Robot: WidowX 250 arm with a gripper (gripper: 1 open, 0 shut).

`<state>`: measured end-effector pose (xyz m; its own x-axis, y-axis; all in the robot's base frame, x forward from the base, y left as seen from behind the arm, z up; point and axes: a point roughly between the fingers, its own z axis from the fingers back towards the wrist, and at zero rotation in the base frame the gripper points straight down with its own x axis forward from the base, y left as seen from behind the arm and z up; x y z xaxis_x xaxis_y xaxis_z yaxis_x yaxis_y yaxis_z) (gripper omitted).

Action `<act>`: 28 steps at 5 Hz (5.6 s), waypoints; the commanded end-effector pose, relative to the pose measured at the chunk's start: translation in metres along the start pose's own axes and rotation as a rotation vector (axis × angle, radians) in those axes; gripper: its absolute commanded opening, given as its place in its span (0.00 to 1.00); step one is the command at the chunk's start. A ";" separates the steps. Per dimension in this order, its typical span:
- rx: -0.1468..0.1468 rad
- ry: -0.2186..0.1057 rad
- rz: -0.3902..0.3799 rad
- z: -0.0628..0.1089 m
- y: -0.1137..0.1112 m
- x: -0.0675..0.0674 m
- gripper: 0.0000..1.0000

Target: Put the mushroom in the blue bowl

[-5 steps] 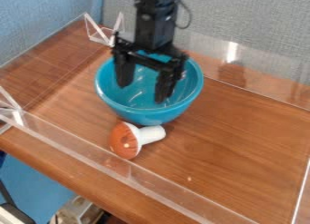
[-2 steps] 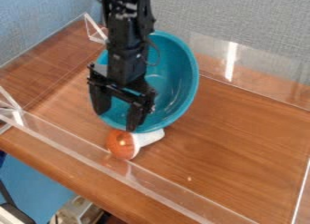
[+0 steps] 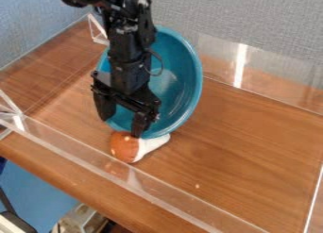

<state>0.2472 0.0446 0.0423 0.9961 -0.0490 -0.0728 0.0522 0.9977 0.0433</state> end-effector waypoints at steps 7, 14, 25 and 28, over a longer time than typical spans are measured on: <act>-0.018 0.065 -0.102 -0.019 0.008 -0.049 1.00; -0.002 0.113 -0.127 -0.041 -0.008 -0.045 0.00; -0.070 -0.118 0.175 0.137 0.015 0.013 0.00; -0.073 -0.099 0.089 0.116 -0.010 0.074 0.00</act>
<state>0.3213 0.0234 0.1334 0.9986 0.0326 -0.0409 -0.0340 0.9988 -0.0354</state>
